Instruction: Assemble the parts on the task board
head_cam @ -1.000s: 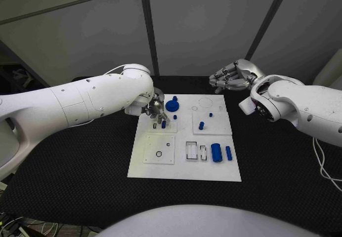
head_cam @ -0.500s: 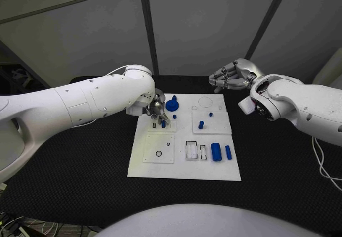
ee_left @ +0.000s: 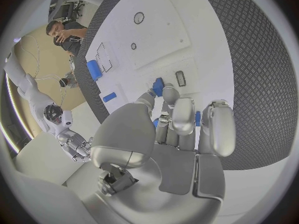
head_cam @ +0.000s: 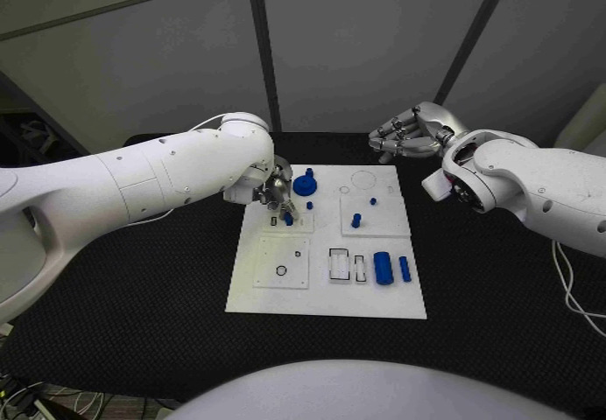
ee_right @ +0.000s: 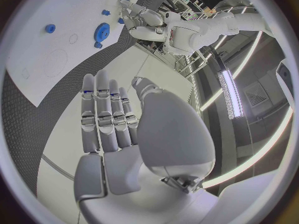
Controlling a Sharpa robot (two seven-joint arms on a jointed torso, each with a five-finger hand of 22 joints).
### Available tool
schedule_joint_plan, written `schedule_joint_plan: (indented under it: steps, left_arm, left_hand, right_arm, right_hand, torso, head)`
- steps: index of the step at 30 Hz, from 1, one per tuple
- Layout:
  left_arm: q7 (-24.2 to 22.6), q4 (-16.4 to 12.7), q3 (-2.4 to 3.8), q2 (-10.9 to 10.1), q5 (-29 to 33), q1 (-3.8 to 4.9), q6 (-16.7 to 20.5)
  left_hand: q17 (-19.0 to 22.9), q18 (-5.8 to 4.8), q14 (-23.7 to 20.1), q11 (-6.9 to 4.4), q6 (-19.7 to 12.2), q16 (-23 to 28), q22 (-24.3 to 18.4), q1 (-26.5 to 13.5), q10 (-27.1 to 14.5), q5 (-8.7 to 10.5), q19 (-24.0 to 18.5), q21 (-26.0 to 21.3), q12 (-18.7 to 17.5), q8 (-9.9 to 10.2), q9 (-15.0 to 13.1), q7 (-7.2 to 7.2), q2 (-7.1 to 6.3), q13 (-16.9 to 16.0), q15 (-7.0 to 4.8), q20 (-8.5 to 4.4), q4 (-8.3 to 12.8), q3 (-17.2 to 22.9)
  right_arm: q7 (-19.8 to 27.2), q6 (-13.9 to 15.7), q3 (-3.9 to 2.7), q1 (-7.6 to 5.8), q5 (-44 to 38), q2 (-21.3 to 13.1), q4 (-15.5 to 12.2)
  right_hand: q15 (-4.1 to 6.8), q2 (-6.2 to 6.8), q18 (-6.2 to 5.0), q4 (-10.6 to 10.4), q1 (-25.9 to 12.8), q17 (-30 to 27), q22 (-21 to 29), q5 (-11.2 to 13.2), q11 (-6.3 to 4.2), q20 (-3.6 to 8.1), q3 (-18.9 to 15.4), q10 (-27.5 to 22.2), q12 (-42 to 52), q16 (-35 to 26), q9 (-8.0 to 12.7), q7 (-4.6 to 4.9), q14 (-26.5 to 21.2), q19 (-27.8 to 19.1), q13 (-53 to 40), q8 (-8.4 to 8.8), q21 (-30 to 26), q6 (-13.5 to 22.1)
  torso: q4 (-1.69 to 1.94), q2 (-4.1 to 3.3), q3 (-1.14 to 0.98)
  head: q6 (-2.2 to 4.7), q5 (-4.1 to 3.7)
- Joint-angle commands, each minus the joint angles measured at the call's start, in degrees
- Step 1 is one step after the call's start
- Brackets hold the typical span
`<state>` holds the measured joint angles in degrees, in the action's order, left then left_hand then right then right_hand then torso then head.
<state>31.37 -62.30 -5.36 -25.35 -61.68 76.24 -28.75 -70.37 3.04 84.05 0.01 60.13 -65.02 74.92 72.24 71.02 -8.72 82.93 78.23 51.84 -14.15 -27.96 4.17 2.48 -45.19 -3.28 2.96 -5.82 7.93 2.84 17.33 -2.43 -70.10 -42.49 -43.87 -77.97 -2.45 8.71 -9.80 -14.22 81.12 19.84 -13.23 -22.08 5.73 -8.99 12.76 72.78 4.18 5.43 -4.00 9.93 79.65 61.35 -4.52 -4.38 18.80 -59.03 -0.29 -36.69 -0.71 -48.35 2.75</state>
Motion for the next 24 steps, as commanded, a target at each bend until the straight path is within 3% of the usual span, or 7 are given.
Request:
schedule_joint_plan:
  steps: [1, 10, 14, 19, 24]
  left_arm:
    - [0.5, 0.1, -0.11, -0.2, 3.3, -0.09, -1.6]
    - [0.5, -0.2, -0.11, -0.9, 8.0, -0.09, -0.6]
    - [0.5, -0.4, -0.10, -1.3, 9.8, -0.09, 0.5]
    - [0.3, -0.9, -0.10, -2.2, 11.9, -0.08, 3.2]
    - [0.1, -2.5, -0.04, -3.8, 13.1, -0.06, 7.3]
  left_hand:
    - [-0.1, -0.04, 1.1, -0.45, 0.5, -0.3, 7.6, 1.9, -0.1, 0.16, 0.2, 0.3, -0.5, 0.2, -0.1, -0.33, 0.23, 0.1, -0.51, -0.27, 1.6, 2.6]
    - [-0.2, -0.07, 1.2, -0.78, 1.1, -0.4, 7.8, 2.2, 0.8, -0.38, 0.3, 0.3, -1.0, -0.6, -1.3, -0.59, -0.77, 0.5, -0.66, -0.45, 5.2, 10.5]
    - [-0.2, -0.09, 1.2, -0.85, 0.8, -0.4, 8.0, 0.5, 1.4, -0.65, 0.4, 0.2, -1.3, -1.6, -2.8, -0.54, -1.89, 0.7, -0.66, -0.51, 6.8, 15.5]
    - [-0.2, -0.10, 1.2, -0.80, 0.4, -0.4, 8.2, -1.6, 1.9, -0.81, 0.4, 0.2, -1.4, -2.7, -4.5, -0.63, -2.96, 0.7, -0.68, -0.49, 8.2, 20.2]
    - [-0.2, -0.09, 1.2, -0.79, 0.2, -0.4, 8.3, -2.4, 2.0, -0.77, 0.4, 0.1, -1.4, -3.3, -5.3, -0.64, -3.55, 0.7, -0.71, -0.50, 8.9, 21.9]
  right_arm:
    - [0.2, -0.6, -0.03, -0.11, -0.1, 0.1, 0.0]
    - [0.1, -0.8, -0.03, -0.11, -0.1, 0.1, 0.1]
    - [0.1, -0.9, -0.03, -0.11, -0.1, 0.1, 0.2]
    - [0.2, -0.9, -0.03, -0.11, -0.1, 0.0, 0.2]
    - [0.2, -0.8, -0.03, -0.11, -0.1, -0.1, 0.2]
  right_hand:
    - [0.09, 0.01, -0.71, 0.0, -0.4, 0.1, 0.0, -0.2, 0.09, -0.03, -0.2, 0.3, 0.1, -0.3, 0.0, 0.19, 0.4, 0.4, -0.1, -0.02, -0.2, -0.1]
    - [0.08, 0.01, -0.70, 0.0, -0.4, 0.1, 0.1, -0.3, 0.10, -0.04, -0.2, 0.3, 0.0, -0.4, 0.0, 0.20, 0.4, 0.4, -0.1, 0.01, -0.2, -0.1]
    - [0.07, 0.02, -0.69, 0.0, -0.4, 0.1, 0.1, -0.3, 0.12, -0.04, -0.2, 0.3, 0.0, -0.4, 0.0, 0.21, 0.4, 0.4, -0.1, 0.03, -0.3, -0.1]
    - [0.06, 0.02, -0.69, 0.0, -0.4, 0.1, 0.1, -0.3, 0.12, -0.04, -0.2, 0.3, 0.0, -0.4, 0.0, 0.22, 0.4, 0.4, -0.1, 0.04, -0.3, -0.1]
    - [0.04, 0.02, -0.68, -0.1, -0.5, 0.1, 0.1, -0.3, 0.14, -0.05, -0.3, 0.2, 0.0, -0.4, 0.0, 0.23, 0.3, 0.4, -0.1, 0.06, -0.3, 0.0]
  torso:
    - [0.00, 0.00, 0.03]
    - [0.04, 0.04, 0.03]
    - [0.04, 0.03, 0.02]
    - [0.06, 0.05, 0.02]
    - [0.06, 0.05, 0.03]
  head:
    - [-0.07, 0.01]
    - [-0.18, 0.02]
    - [-0.21, 0.06]
    - [-0.26, 0.07]
    - [-0.33, 0.02]
